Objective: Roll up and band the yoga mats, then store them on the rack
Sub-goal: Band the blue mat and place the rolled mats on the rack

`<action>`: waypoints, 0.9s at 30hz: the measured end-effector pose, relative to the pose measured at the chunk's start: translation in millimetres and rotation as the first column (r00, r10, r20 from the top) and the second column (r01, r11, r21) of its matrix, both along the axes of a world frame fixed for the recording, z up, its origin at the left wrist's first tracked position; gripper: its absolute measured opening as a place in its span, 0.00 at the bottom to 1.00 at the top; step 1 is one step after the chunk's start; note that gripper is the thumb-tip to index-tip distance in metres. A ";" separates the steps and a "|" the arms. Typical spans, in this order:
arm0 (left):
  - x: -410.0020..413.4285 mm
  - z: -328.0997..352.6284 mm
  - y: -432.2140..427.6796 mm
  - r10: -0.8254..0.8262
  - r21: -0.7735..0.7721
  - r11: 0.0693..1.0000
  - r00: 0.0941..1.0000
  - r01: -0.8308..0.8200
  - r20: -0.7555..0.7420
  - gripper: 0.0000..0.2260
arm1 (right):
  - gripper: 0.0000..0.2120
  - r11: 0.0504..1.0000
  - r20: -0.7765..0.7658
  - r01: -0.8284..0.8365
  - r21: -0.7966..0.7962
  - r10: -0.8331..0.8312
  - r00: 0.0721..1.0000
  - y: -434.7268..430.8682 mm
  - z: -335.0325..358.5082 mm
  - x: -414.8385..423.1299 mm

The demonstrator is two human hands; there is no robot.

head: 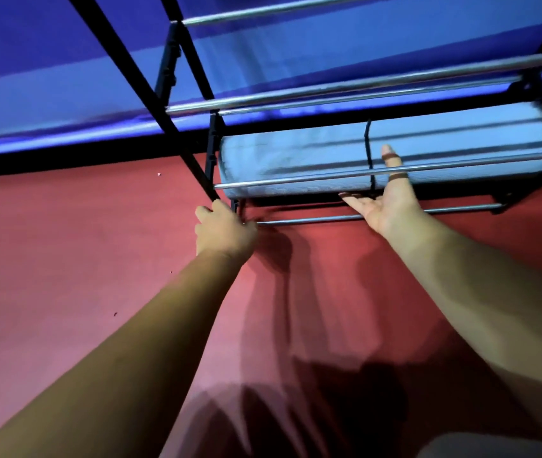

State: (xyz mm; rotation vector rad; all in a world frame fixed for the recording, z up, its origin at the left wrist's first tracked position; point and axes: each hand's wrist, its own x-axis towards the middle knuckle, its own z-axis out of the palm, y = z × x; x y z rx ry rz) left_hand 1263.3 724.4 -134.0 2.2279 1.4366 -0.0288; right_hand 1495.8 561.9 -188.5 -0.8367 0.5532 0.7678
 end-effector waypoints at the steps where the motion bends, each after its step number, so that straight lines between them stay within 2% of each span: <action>1: -0.6 -1.2 3.5 -0.025 0.001 1.000 1.000 0.025 0.016 0.17 | 0.36 1.000 0.009 -0.006 0.011 0.005 1.000 0.6 3.1 -1.1; 4: -0.7 -3.2 10.8 -0.073 -0.003 0.997 0.993 0.073 0.093 0.13 | 0.33 1.000 0.019 -0.023 0.010 0.022 1.000 3.6 7.1 -3.5; 6: 0.6 -3.8 12.2 -0.061 -0.008 0.998 0.992 0.062 0.109 0.12 | 0.39 0.999 0.019 -0.030 -0.013 0.031 0.999 2.9 6.4 -5.3; 9: 2.4 -3.5 11.6 -0.059 -0.015 0.998 0.992 0.061 0.111 0.12 | 0.53 0.998 0.010 -0.047 -0.043 0.047 0.999 -0.7 3.7 -8.3; 13: 2.7 -2.0 13.8 -0.061 -0.017 0.998 0.995 0.062 0.078 0.11 | 0.55 0.994 0.025 -0.090 -0.060 0.092 0.995 -3.0 4.4 -11.2; 16: 1.0 -1.8 16.6 -0.082 -0.017 0.996 0.995 0.083 0.063 0.12 | 0.60 0.991 0.017 -0.123 -0.059 0.124 0.992 -2.4 2.3 -13.7; 18: -0.6 -1.6 17.2 -0.095 -0.026 0.995 0.994 0.097 0.058 0.13 | 0.57 0.983 0.032 -0.163 -0.088 0.166 0.986 0.9 1.2 -18.6; 21: -1.7 1.7 16.2 -0.121 -0.047 0.991 0.992 0.123 0.038 0.15 | 0.47 0.951 0.079 -0.270 -0.153 0.284 0.956 4.3 2.9 -35.4; 25: -16.2 17.8 11.2 -0.190 -0.127 0.974 0.981 0.186 -0.026 0.17 | 0.35 0.913 0.086 -0.327 -0.245 0.356 0.930 -2.1 24.6 -78.8; 27: -36.0 36.7 3.9 -0.247 -0.173 0.957 0.967 0.233 -0.063 0.16 | 0.28 0.826 0.047 -0.427 -0.369 0.475 0.879 -6.0 43.9 -112.8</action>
